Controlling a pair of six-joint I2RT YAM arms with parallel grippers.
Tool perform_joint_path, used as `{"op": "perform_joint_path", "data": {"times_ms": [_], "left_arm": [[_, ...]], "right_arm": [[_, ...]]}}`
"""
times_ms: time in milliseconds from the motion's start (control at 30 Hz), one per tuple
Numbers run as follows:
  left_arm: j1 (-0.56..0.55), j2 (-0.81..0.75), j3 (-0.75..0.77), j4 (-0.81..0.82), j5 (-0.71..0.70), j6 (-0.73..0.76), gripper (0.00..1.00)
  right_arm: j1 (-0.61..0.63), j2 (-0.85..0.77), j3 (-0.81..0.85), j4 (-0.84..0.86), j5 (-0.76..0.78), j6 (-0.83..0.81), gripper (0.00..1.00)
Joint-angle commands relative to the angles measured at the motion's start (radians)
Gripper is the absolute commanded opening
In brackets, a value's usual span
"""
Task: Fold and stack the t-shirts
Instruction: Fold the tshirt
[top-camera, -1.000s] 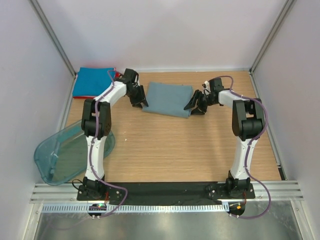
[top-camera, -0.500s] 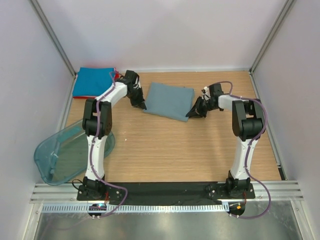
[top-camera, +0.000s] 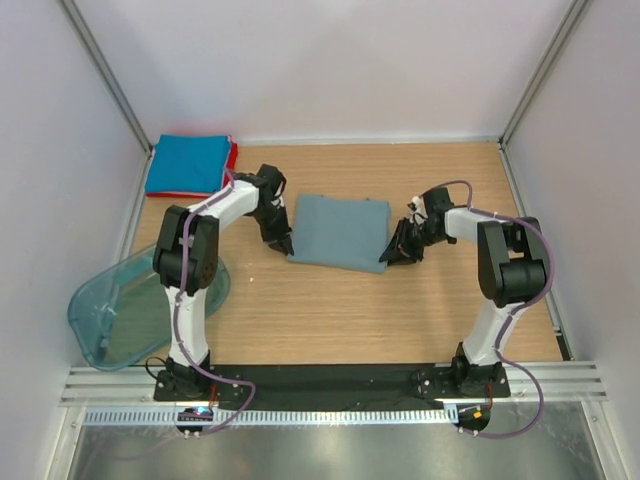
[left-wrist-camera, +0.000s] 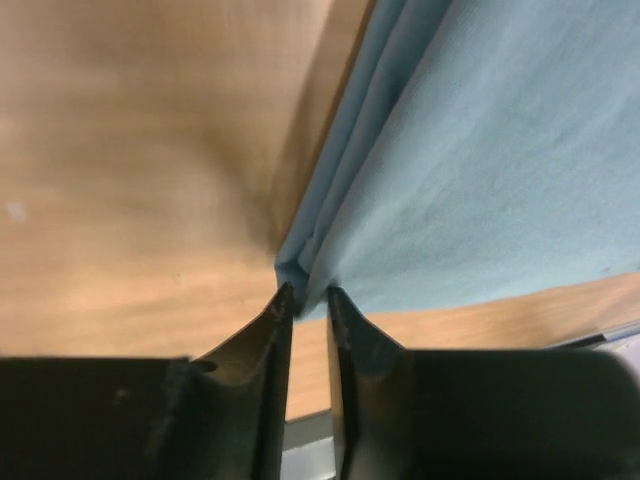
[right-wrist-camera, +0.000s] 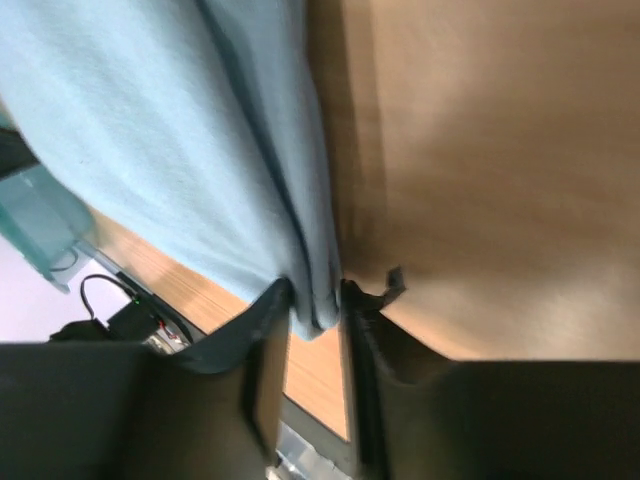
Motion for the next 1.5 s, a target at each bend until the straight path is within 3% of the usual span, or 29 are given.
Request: {"op": "perform_joint_path", "data": {"times_ms": [0,67,167,267,333,500,733,967,1067,1233,1467], "left_arm": [[-0.02,-0.124,-0.023,-0.079,-0.044,-0.028,0.23],[-0.02,-0.144,0.007,-0.084,-0.068,-0.031,0.29],[-0.017,-0.105,0.148,-0.095,-0.082,0.001,0.32],[-0.007,-0.021,0.271,-0.01,0.009,0.014,0.32],[0.009,0.06,0.334,0.074,0.094,0.0,0.32],[0.029,0.206,0.446,0.149,0.192,-0.006,0.31],[0.068,0.329,0.486,0.275,0.226,-0.02,0.32],[0.089,0.399,0.543,0.344,0.234,-0.063,0.33],[0.089,0.369,0.535,0.341,0.219,-0.063,0.33],[0.088,0.223,0.511,0.28,0.119,-0.031,0.34],[0.065,0.035,0.348,0.254,0.082,-0.014,0.35]], "right_arm": [[-0.007,-0.103,-0.038,-0.127,0.081,-0.065,0.37],[-0.013,-0.134,-0.012,-0.164,0.085,-0.07,0.45],[-0.017,-0.185,0.091,-0.275,0.104,-0.082,0.45],[-0.018,-0.197,0.197,-0.33,0.089,-0.06,0.44],[-0.017,-0.171,0.24,-0.287,0.061,-0.022,0.37],[-0.017,-0.047,0.251,0.066,-0.101,0.189,0.33],[-0.024,0.286,0.376,0.391,-0.166,0.305,0.34],[-0.09,0.433,0.303,0.809,-0.232,0.51,0.34],[-0.122,0.432,0.294,0.952,-0.293,0.594,0.38],[-0.118,0.377,0.338,1.003,-0.37,0.696,0.43],[-0.035,0.22,0.282,0.755,-0.367,0.561,0.37]]}}
